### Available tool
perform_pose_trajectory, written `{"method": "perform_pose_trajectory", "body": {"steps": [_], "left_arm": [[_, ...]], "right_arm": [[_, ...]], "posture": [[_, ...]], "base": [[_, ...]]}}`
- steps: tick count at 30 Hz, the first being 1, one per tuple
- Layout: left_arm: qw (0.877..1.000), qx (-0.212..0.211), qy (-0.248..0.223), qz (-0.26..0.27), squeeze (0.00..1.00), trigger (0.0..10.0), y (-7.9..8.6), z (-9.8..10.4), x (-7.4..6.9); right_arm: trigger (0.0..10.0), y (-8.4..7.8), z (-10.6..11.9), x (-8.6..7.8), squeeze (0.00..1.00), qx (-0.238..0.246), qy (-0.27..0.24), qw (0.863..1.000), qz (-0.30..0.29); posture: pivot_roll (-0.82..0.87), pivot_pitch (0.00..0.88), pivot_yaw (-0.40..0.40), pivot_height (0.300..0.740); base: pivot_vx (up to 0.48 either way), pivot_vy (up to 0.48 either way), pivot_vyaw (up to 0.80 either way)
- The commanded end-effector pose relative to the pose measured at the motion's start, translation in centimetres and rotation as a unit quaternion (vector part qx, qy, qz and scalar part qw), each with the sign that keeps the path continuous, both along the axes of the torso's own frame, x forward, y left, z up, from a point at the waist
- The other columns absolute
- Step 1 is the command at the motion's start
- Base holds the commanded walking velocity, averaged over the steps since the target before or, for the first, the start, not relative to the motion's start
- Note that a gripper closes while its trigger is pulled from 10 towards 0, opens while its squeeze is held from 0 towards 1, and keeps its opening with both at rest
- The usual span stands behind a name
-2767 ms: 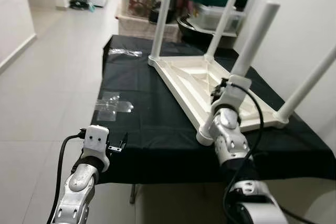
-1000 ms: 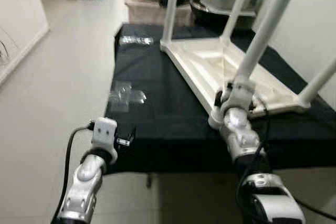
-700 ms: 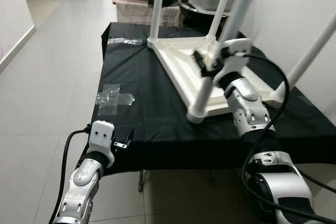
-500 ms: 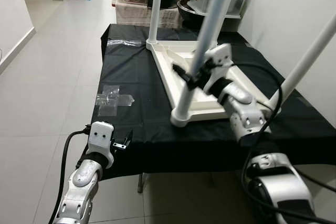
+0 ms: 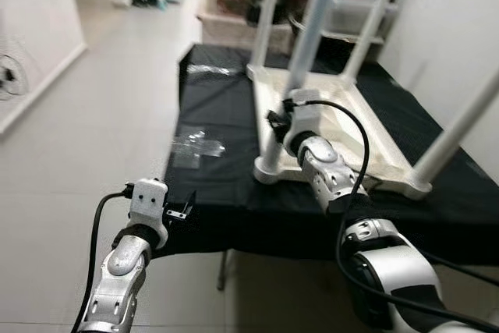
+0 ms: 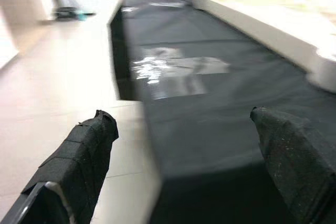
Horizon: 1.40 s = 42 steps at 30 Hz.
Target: Building children table
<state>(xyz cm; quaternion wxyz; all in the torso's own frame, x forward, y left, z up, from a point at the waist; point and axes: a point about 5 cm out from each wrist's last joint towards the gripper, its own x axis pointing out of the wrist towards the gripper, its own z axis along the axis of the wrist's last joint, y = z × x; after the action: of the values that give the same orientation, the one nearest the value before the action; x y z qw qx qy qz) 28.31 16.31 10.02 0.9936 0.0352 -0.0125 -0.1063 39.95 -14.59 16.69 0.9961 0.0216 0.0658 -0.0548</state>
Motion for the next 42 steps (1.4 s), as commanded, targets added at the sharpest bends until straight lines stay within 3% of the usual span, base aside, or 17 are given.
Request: {"method": "perform_pose_trajectory", "body": {"steps": [1, 7, 8, 9, 10, 11, 13, 14, 16, 17, 24, 27, 30, 31, 37, 38, 42], "left_arm": [[1.000, 0.009, 0.003, -0.006, 0.00, 10.0, 0.0, -0.2, -0.1], [1.000, 0.006, 0.005, -0.009, 0.00, 10.0, -0.4, -0.3, -0.1], [1.000, 0.005, 0.005, -0.010, 0.00, 10.0, -0.6, -0.4, -0.1], [1.000, 0.005, 0.005, -0.010, 0.00, 10.0, -0.6, -0.4, -0.1], [1.000, 0.004, 0.006, -0.011, 0.00, 10.0, -0.7, -0.4, -0.1], [1.000, 0.004, 0.006, -0.011, 0.00, 10.0, -0.7, -0.4, -0.1], [1.000, 0.004, 0.006, -0.010, 0.00, 10.0, -0.7, -0.4, -0.1], [1.000, 0.003, 0.007, -0.009, 0.00, 10.0, -0.7, -0.4, -0.1], [1.000, 0.003, 0.007, -0.007, 0.00, 10.0, -0.6, -0.4, -0.1], [1.000, 0.003, 0.007, -0.005, 0.00, 10.0, -0.6, -0.5, -0.2], [1.000, 0.002, 0.011, 0.000, 0.00, 10.0, -0.4, -0.7, -0.5], [1.000, 0.002, 0.012, 0.001, 0.00, 10.0, -0.3, -0.7, -0.5], [1.000, 0.001, 0.014, 0.003, 0.00, 10.0, -0.2, -0.8, -0.6], [1.000, 0.000, 0.018, 0.003, 0.00, 10.0, -0.2, -0.9, -0.9], [1.000, -0.007, 0.024, 0.011, 0.00, 10.0, -0.2, -1.1, -1.3], [0.999, -0.008, 0.035, 0.019, 0.00, 10.0, -0.2, -1.4, -1.8], [0.999, -0.007, 0.043, 0.021, 0.00, 10.0, -0.4, -1.8, -2.5]], "right_arm": [[0.0, -5.6, -6.1, -3.1, 0.00, -0.011, 0.133, 0.974, -0.181], [0.0, -4.3, -6.9, -4.0, 0.00, 0.000, 0.147, 0.971, -0.189], [5.8, -3.7, -6.7, -4.1, 0.00, 0.001, 0.145, 0.973, -0.178], [5.8, -3.7, -6.7, -4.1, 0.00, 0.001, 0.145, 0.973, -0.178], [10.0, -3.5, -6.3, -4.1, 0.00, -0.001, 0.133, 0.974, -0.181], [3.9, -3.4, -5.6, -3.9, 0.00, -0.004, 0.120, 0.977, -0.179], [3.5, -3.2, -5.2, -3.7, 0.00, -0.005, 0.115, 0.977, -0.180], [10.0, -3.0, -4.8, -3.3, 0.00, -0.006, 0.115, 0.979, -0.170], [10.0, -2.5, -4.2, -2.8, 0.00, -0.004, 0.113, 0.982, -0.152], [10.0, -2.3, -3.4, -2.7, 1.00, 0.005, 0.083, 0.987, -0.139], [10.0, -2.3, 0.0, -3.4, 1.00, 0.014, -0.021, 0.996, -0.091], [10.0, -2.5, 0.6, -3.7, 1.00, 0.014, -0.038, 0.996, -0.077], [10.0, -2.5, 1.2, -4.5, 1.00, 0.015, -0.058, 0.997, -0.051], [10.0, -2.9, 1.3, -5.7, 1.00, 0.001, -0.071, 0.997, -0.026], [10.0, -3.5, 0.6, -7.8, 1.00, -0.041, -0.062, 0.997, 0.016], [10.0, -4.0, -0.5, -9.6, 1.00, -0.061, -0.042, 0.997, 0.036], [10.0, -4.2, -1.4, -11.1, 1.00, -0.067, -0.021, 0.996, 0.055]], "posture": [[0.04, 0.000, -0.144, 0.740], [0.03, 0.000, -0.136, 0.740], [0.03, 0.000, -0.135, 0.740], [0.03, 0.000, -0.135, 0.740], [0.03, 0.000, -0.136, 0.740], [0.02, 0.000, -0.138, 0.740], [0.02, 0.000, -0.139, 0.740], [0.02, 0.000, -0.142, 0.740], [0.02, 0.000, -0.144, 0.740], [0.02, 0.000, -0.145, 0.740], [0.02, 0.000, -0.145, 0.740], [0.01, 0.000, -0.143, 0.740], [0.00, 0.000, -0.140, 0.740], [-0.01, 0.000, -0.135, 0.740], [-0.03, 0.000, -0.127, 0.740], [-0.04, 0.000, -0.124, 0.740], [-0.05, 0.000, -0.118, 0.740]], "base": [[0.000, 0.000, 0.00], [0.000, 0.000, 0.00], [0.000, 0.000, 0.00], [0.000, 0.000, 0.00], [0.000, 0.000, 0.00], [0.000, 0.000, 0.00], [0.000, 0.000, 0.00], [0.000, 0.000, 0.00], [0.000, 0.000, 0.00], [0.000, 0.000, 0.00], [0.000, 0.000, 0.00], [0.000, 0.000, 0.00], [0.000, 0.000, 0.00], [0.000, 0.000, 0.00], [0.000, 0.000, 0.00], [0.000, 0.000, 0.00], [0.000, 0.000, 0.00]]}}
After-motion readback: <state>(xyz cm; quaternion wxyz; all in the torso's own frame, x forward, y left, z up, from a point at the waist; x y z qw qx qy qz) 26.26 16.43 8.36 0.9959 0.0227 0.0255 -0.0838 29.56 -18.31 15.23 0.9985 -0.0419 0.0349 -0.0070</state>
